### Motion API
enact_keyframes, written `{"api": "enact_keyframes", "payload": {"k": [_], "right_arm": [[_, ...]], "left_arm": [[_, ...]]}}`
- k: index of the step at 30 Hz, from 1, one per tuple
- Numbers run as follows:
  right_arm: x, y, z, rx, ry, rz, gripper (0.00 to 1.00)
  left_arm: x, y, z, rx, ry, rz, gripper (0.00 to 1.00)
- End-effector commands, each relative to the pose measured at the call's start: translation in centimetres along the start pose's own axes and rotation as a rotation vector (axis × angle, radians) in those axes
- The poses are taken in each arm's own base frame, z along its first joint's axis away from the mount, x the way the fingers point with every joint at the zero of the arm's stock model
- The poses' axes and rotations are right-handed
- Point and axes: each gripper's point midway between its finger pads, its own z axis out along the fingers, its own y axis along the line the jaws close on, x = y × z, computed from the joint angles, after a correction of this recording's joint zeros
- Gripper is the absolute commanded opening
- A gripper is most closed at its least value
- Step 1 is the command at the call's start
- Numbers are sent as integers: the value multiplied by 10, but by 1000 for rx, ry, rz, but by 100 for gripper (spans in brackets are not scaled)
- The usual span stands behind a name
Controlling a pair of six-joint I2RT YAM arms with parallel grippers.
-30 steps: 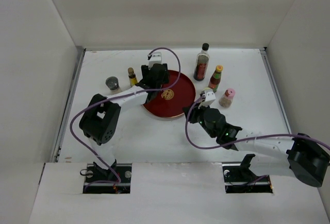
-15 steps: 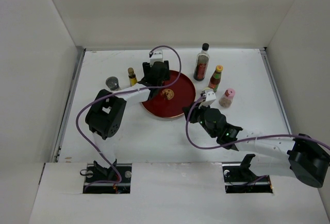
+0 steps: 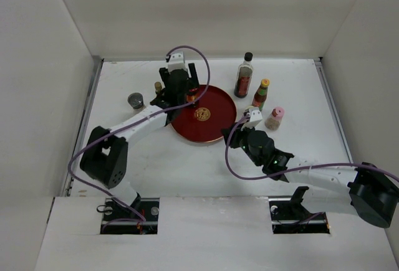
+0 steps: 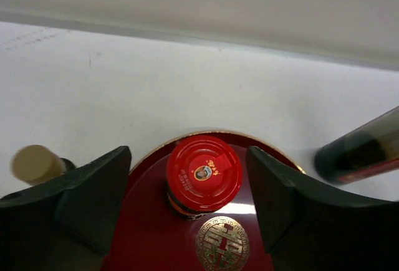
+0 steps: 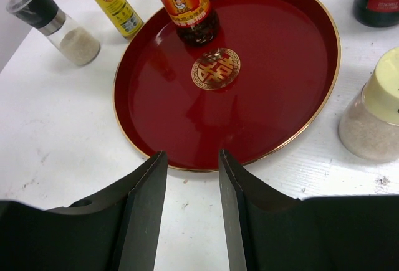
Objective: Organize the condiment bottles
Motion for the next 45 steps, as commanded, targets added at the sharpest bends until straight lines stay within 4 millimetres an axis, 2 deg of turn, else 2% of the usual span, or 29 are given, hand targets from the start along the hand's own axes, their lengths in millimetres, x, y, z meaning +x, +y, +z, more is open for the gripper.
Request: {"api": "enact_keyframes", "payload": {"k": [1,4,8,17,21,27,31,33,36,39,40,41,45], "right_arm": [[-14,4,0,-19,-51,29,45],[-15,5,-1,-24,-54,30,45],[-12,4,1,-19,-47,27,46],[-9,4,2,-16,-38,20,47],[-7,4,5,-13,-31,16,48],[-7,4,5,-14,-34,15,48],[-10,3,3,-12,-39,21,48],[-12,4,1,-19,-48,23,48],[-11,2,2,-14,-46,26,48],[-11,3,2,-17,-46,26,48],[-9,3,3,-14,-40,23,49],[-9,3,3,-14,-40,23,49],[-10,3,3,-14,-43,25,49]], "left_arm": [[-42,23,-20,-30,-56,-43,70],[-45,52,-26,-104,-53,-40,60],[-45,79,-22,-165,-48,-53,60],[-10,111,8,-246,57,-27,54],[3,117,16,-255,83,-22,50],[15,118,22,-256,108,-16,41],[12,121,19,-263,100,-19,29],[2,122,9,-263,73,-29,25],[-27,116,-13,-245,3,-50,24],[-46,98,-39,-191,-42,-55,24],[-42,78,-53,-131,-35,-51,24],[-42,77,-53,-130,-35,-51,24],[-27,45,-66,-54,-15,-41,24]]}}
